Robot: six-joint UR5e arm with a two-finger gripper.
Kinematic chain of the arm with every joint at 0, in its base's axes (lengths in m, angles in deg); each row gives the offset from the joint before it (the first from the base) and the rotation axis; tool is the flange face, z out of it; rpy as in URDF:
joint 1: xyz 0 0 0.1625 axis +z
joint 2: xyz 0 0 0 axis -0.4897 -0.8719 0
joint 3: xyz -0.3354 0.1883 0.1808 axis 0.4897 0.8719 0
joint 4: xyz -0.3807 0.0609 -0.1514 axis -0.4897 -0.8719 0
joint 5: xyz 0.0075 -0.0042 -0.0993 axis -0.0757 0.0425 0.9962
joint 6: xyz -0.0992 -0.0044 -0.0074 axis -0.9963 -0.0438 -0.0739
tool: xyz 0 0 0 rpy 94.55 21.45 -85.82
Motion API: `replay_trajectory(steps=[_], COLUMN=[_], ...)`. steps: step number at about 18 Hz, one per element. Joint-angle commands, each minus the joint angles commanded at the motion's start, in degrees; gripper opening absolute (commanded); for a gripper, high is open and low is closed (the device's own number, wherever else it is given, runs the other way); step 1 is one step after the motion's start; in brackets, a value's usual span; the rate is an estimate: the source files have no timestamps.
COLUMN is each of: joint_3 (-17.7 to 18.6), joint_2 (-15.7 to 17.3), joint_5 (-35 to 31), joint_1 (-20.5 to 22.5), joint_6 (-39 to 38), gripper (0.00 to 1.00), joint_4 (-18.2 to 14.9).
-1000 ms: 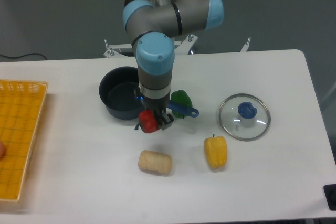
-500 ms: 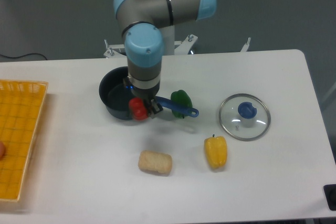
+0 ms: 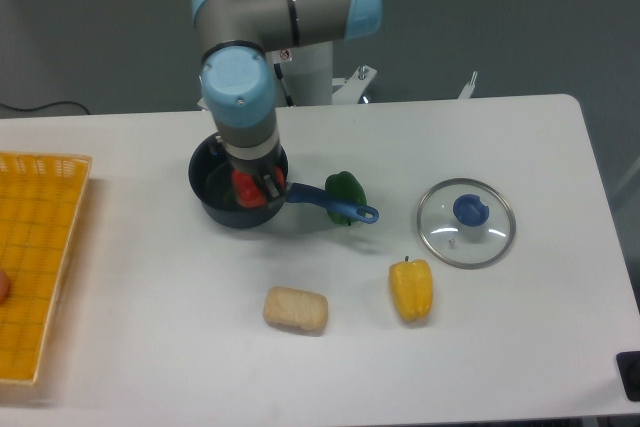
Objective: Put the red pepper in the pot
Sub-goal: 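Lower the red pepper into the pot with the gripper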
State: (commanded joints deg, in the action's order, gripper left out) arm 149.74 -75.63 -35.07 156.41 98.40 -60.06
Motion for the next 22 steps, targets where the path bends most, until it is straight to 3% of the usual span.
replay_trajectory(steps=[9,22], joint_3=[2.56,3.26], joint_2=[-0.53,-2.72], joint_5=[-2.47,-7.83], joint_1=[-6.76,-8.61], joint_6=[-2.46,-3.25], gripper=[0.56,0.56], joint_4=[0.09,0.0])
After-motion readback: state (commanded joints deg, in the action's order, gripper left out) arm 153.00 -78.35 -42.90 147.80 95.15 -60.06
